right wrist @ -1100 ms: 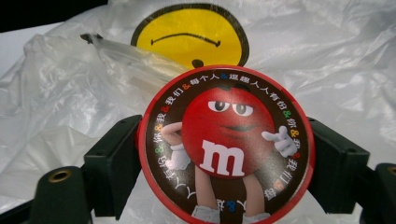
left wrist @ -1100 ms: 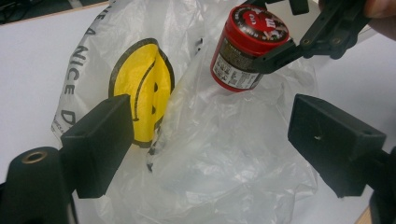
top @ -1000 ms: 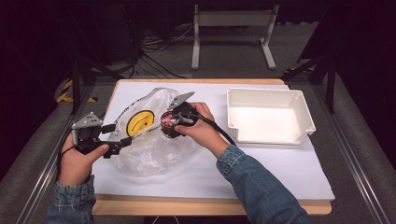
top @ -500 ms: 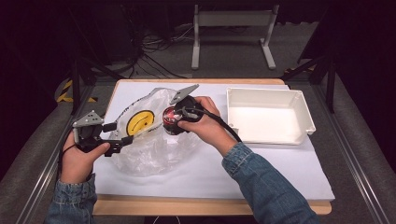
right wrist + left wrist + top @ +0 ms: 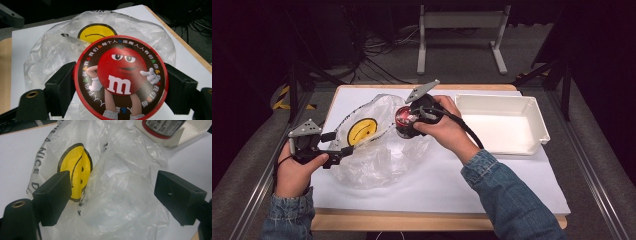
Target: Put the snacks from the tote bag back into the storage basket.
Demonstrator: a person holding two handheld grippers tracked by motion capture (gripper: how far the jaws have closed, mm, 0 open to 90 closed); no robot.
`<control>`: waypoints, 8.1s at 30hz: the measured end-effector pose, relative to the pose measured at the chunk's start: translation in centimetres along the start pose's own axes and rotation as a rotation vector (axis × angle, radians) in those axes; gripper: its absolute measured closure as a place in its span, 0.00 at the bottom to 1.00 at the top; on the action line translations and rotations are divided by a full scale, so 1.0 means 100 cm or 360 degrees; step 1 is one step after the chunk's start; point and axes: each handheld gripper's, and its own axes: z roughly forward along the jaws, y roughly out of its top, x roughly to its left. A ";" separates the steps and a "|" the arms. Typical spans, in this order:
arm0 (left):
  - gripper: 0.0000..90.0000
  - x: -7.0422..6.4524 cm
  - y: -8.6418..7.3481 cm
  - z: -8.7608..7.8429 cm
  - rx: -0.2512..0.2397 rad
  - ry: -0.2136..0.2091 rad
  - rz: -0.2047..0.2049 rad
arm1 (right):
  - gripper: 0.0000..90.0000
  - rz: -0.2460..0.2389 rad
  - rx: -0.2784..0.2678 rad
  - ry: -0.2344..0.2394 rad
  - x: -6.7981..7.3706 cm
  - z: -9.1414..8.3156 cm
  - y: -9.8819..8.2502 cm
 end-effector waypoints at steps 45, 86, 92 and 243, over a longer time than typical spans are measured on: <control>0.17 0.004 -0.002 -0.001 0.0002 0.0002 -0.0016 | 0.24 0.0256 0.0010 -0.0266 -0.081 -0.090 -0.041; 0.17 0.004 -0.003 -0.004 -0.0002 0.0016 -0.0015 | 0.24 0.0348 0.0189 -0.0336 -0.153 -0.084 -0.115; 0.16 0.004 -0.005 -0.006 -0.0003 0.0022 -0.0023 | 0.24 0.0343 0.0196 -0.0309 -0.156 -0.078 -0.124; 0.07 -0.026 -0.040 0.007 0.0154 -0.0203 0.0241 | 0.04 0.0436 -0.0321 -0.0166 -0.016 -0.104 -0.224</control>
